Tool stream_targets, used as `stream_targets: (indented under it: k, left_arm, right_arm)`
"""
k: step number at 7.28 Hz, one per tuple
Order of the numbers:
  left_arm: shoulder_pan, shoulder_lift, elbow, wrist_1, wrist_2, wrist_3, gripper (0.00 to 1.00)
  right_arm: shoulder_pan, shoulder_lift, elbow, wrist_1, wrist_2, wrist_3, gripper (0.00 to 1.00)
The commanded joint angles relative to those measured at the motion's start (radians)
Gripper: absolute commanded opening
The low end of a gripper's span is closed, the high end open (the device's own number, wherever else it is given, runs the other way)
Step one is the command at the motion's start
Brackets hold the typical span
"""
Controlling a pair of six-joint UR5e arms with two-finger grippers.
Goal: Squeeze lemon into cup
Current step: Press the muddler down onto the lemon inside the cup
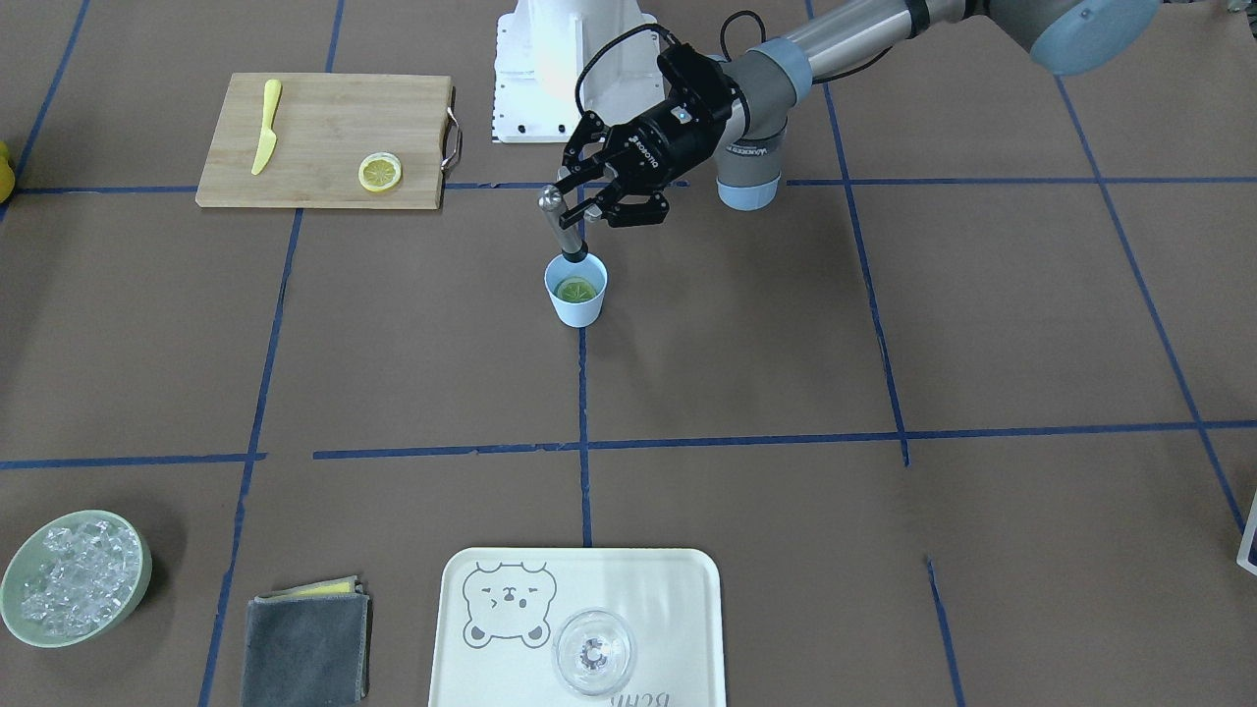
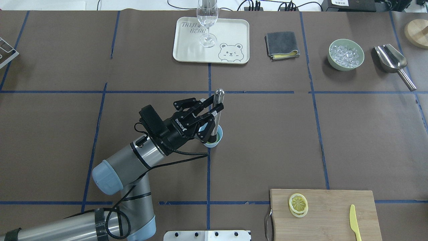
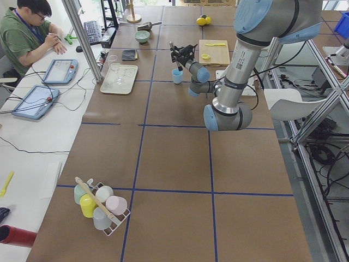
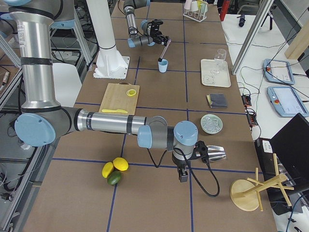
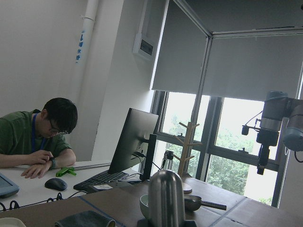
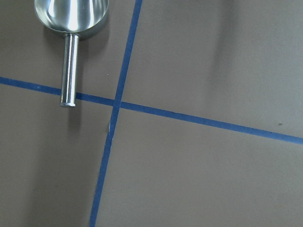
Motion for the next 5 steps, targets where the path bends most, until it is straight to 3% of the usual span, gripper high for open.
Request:
stream_targets:
  k: [1,5]
  left_arm:
    - [0.000,-0.004,0.014,0.000,0.019,0.018,0.00]
    - [0.000,-0.026,0.110,0.000,0.021,0.018,0.00]
  right_arm:
    - [0.000,0.000,0.000,0.000,-0.007,0.000,1.00]
    - [0.000,-0.005,-0.002,-0.002,-0.010,-0.002,1.00]
